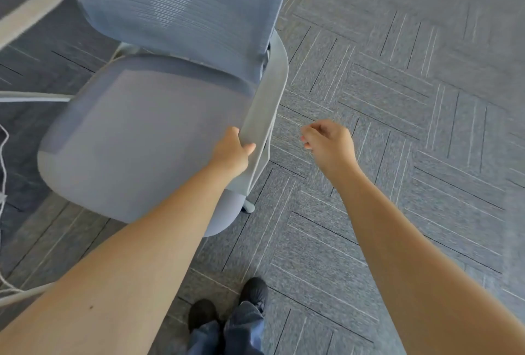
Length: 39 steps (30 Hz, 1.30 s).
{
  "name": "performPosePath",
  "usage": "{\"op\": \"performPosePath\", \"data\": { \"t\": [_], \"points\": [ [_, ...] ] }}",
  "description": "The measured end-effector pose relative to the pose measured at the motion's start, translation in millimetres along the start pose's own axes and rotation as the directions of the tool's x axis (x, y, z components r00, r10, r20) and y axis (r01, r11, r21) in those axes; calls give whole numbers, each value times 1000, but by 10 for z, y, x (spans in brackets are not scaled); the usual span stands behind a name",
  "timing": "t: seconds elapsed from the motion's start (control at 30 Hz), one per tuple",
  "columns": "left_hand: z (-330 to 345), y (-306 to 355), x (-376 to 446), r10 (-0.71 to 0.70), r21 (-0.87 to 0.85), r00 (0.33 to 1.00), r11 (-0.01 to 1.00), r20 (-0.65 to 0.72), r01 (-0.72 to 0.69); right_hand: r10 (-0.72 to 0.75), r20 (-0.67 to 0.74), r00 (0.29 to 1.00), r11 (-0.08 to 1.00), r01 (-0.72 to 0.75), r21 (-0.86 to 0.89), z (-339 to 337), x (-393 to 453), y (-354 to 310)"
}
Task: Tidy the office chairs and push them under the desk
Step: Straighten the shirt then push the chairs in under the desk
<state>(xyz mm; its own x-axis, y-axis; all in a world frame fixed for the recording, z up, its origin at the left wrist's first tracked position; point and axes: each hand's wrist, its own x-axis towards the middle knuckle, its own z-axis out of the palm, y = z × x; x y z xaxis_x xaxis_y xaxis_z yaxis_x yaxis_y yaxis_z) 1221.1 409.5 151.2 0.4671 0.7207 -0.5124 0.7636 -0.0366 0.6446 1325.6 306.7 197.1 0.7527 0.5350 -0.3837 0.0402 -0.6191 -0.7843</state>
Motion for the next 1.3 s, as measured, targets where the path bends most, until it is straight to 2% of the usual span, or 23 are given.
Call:
{"op": "performPosePath", "data": {
  "t": [0.3, 0.43, 0.5, 0.6, 0.7, 0.83, 0.93, 1.1, 1.2, 1.3],
  "points": [
    [-369, -572, -417, -17, 158, 997, 987, 71, 6, -80, -17, 997, 997, 80, -15, 132, -470, -157],
    [-643, -725, -666, -23, 266, 1000, 964, 7, 20, -107, -72, 992, 994, 107, 2, 103, -755, -300],
    [-778, -669, -799, -14, 235, 999, 972, -33, 21, -138, -117, 984, 990, 139, 4, 37, -893, -414],
    [-937, -401, -994, 30, 97, 997, 995, -71, -23, -193, -183, 964, 979, 200, 21, -111, -1069, -615],
    [-1077, -36, -1203, 140, -28, 984, 989, -108, -144, -226, -244, 943, 969, 243, 41, -287, -1207, -817],
    [-1242, 428, -1422, 273, -115, 950, 950, -149, -291, -250, -348, 904, 950, 298, 92, -539, -1314, -1081],
    [-1361, 789, -1577, 314, -169, 929, 922, -194, -347, -292, -380, 878, 928, 356, 109, -728, -1348, -1260],
    [-1490, 1377, -1824, 353, -222, 876, 873, -330, -435, -360, -332, 872, 900, 418, 123, -1037, -1305, -1484],
    [-1454, 1704, -1916, 394, -154, 829, 862, -396, -483, -408, -281, 868, 882, 454, 122, -1229, -1220, -1598],
    [-1307, 1973, -1962, 352, -61, 844, 911, -405, -409, -456, -214, 864, 868, 484, 106, -1402, -1089, -1665]
  ]
}}
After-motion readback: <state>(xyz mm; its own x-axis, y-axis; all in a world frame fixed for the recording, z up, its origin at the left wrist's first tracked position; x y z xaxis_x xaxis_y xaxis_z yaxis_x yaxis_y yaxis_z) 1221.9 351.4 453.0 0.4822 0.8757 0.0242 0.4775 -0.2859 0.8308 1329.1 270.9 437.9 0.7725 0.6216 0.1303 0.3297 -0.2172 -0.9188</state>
